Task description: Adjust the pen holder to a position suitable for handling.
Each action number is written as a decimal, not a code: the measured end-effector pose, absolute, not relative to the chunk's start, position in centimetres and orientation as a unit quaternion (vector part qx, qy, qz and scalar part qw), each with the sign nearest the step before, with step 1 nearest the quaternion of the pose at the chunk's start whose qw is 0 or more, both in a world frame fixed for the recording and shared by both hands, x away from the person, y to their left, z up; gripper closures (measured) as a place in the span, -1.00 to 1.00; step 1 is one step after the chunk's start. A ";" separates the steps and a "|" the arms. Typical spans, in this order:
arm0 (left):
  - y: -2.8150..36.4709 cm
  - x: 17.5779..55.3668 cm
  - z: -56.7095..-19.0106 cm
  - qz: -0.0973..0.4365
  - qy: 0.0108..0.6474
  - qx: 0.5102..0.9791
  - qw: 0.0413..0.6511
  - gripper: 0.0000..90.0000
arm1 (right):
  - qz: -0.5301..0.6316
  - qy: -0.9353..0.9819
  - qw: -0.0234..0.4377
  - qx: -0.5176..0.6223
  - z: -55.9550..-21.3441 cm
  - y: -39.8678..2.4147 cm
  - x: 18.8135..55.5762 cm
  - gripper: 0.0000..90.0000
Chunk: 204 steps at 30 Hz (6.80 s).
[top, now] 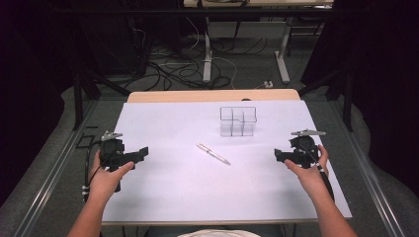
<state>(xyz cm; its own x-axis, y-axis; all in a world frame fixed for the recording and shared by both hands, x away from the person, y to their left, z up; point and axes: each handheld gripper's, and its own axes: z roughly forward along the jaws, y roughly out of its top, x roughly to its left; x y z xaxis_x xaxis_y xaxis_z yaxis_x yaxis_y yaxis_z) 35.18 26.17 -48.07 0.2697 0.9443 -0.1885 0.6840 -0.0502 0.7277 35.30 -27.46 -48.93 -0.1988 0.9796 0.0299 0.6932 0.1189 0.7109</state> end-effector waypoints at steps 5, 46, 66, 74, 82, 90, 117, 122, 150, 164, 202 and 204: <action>26.0 35.5 -48.0 0.172 0.580 0.705 0.371 -0.81 | 0.296 0.715 0.227 0.591 -49.1 -27.6 35.5 -0.49; 25.7 35.3 -47.9 0.176 0.580 0.714 0.350 -0.66 | 0.280 0.727 0.167 0.604 -44.0 -25.2 45.0 0.32; 25.8 35.4 -48.2 0.172 0.583 0.713 0.348 -0.66 | 0.271 0.707 0.136 0.639 -44.2 -21.6 49.1 0.63; 25.8 35.4 -48.3 0.170 0.583 0.715 0.347 -0.65 | 0.261 0.701 0.130 0.651 -44.9 -20.9 49.8 0.67; 25.8 35.5 -48.3 0.172 0.585 0.714 0.345 -0.65 | 0.253 0.696 0.124 0.661 -45.4 -20.7 50.5 0.71; 25.9 35.5 -48.3 0.169 0.586 0.714 0.345 -0.65 | 0.243 0.689 0.124 0.672 -46.2 -20.3 51.0 0.79; 26.0 35.6 -48.4 0.164 0.592 0.712 0.342 -0.65 | 0.214 0.681 0.104 0.692 -46.3 -19.1 51.2 0.95; 26.0 35.6 -48.4 0.164 0.593 0.710 0.342 -0.65 | 0.213 0.685 0.095 0.690 -46.3 -18.2 51.0 0.95; 26.0 35.6 -48.3 0.164 0.591 0.710 0.346 -0.65 | 0.207 0.681 0.058 0.700 -46.2 -14.1 50.2 0.94; 26.0 35.6 -48.3 0.165 0.591 0.711 0.343 -0.65 | 0.216 0.688 0.048 0.691 -46.4 -12.4 50.0 0.93; 26.0 35.6 -48.4 0.166 0.588 0.715 0.341 -0.65 | 0.276 0.751 0.068 0.596 -44.5 -13.7 48.1 0.37; 26.0 35.6 -48.4 0.166 0.588 0.715 0.341 -0.65 | 0.283 0.759 0.077 0.581 -44.2 -13.7 47.8 0.37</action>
<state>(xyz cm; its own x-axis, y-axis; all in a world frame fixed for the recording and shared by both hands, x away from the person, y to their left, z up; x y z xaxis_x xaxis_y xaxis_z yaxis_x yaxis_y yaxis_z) 35.60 26.04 -48.42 0.2538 0.9534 -0.1633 0.7268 -0.0765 0.6826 47.85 -13.74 -44.22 -0.3128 0.9261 0.2112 0.8386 0.1649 0.5191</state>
